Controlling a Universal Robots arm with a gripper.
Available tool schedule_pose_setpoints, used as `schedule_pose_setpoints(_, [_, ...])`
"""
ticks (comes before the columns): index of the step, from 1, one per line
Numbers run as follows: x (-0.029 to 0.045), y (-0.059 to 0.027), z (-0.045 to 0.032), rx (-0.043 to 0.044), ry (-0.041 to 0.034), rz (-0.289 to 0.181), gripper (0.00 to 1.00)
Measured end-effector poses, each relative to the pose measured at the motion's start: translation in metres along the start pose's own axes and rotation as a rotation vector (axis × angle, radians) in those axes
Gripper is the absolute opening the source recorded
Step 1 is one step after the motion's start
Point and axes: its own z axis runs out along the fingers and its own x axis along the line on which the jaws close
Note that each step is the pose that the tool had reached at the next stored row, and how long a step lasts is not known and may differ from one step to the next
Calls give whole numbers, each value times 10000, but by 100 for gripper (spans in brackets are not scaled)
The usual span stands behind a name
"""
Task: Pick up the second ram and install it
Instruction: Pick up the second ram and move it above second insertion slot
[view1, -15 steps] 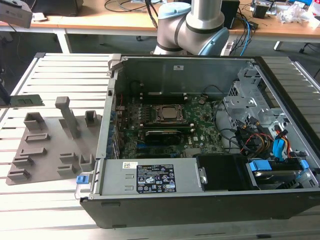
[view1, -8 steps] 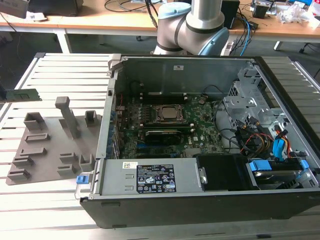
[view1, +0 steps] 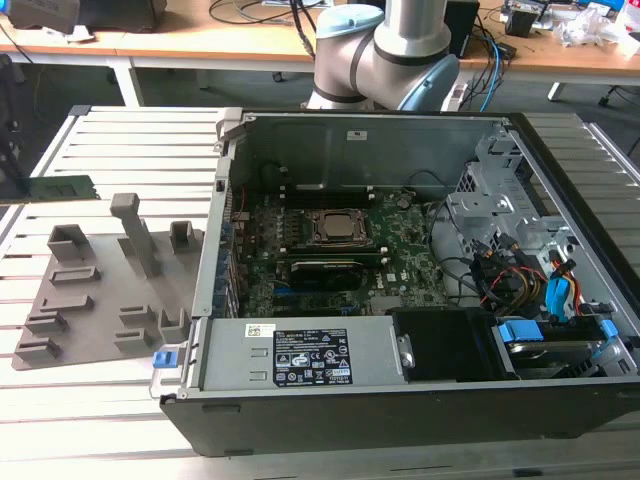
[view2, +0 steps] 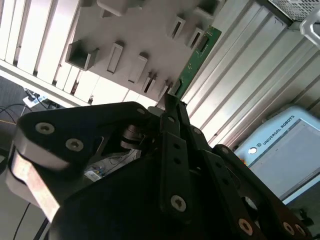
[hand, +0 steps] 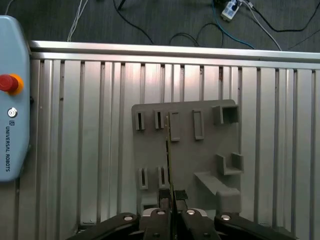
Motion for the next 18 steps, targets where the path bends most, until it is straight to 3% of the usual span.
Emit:
schedule_pose_setpoints(7, [8, -277, -10, -9, 1, 0, 14])
schedule_pose_setpoints(18, [24, -995, -33, -34, 0, 0, 14])
